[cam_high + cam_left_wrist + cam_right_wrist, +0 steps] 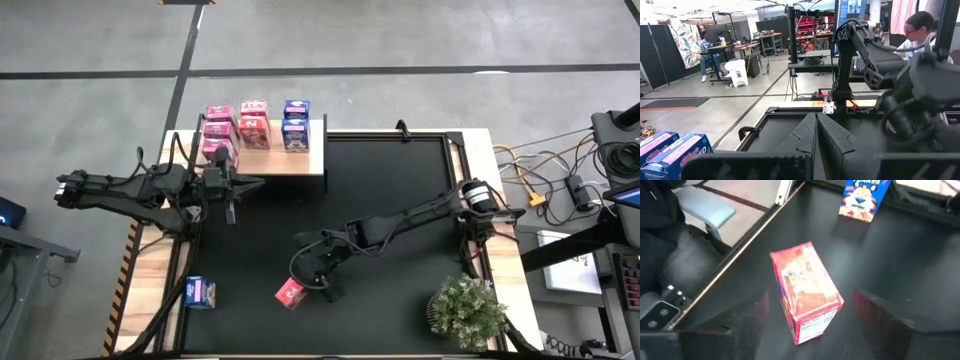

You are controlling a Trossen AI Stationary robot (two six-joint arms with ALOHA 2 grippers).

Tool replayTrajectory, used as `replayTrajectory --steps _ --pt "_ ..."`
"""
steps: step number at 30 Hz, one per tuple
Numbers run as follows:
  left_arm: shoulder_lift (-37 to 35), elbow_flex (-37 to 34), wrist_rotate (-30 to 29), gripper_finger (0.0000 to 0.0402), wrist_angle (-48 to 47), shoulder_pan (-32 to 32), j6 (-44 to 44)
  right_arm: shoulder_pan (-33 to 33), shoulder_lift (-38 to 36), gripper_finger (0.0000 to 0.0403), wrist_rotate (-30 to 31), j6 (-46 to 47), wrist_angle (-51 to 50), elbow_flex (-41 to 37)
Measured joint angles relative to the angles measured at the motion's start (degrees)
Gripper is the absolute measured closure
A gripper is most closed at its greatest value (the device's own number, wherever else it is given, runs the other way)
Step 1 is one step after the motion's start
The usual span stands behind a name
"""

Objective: Stack cereal on shelf
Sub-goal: Align the red cereal box with the other red cereal box on the shelf

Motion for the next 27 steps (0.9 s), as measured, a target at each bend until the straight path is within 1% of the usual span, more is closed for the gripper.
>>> replayTrajectory --steps 3,5,8,12,14,17,27 --pt "0.0 0.0 0.0 0.0402 0.0 0.0 0.0 -0.37 1.79 0.0089 -0.03 -0.55 -0.17 0.0" --pt "0.0 0.0 0.0 0.0402 0.0 0.0 0.01 -0.78 3.08 0.0074 -0.74 -0.37 -0.05 -0.02" --pt "0.0 0.0 0.0 0.0402 0.0 0.0 0.0 -1.86 4.93 0.0063 -6.49 1.27 2.12 -0.02" --pt "0.0 0.0 0.02 0.0402 0.0 0.02 0.0 -2.95 7.12 0.0066 -13.29 3.59 5.8 -0.02" --pt "0.0 0.0 0.02 0.0402 -0.02 0.0 0.0 -3.27 7.85 0.0073 -15.29 3.89 7.2 -0.04" --pt "0.0 0.0 0.01 0.0402 -0.09 0.0 0.0 -3.39 7.91 0.009 -16.14 3.86 8.13 -0.04" --pt "0.0 0.0 0.02 0.0402 -0.39 0.0 0.0 -3.36 7.87 0.0185 -16.16 2.95 9.71 -0.04"
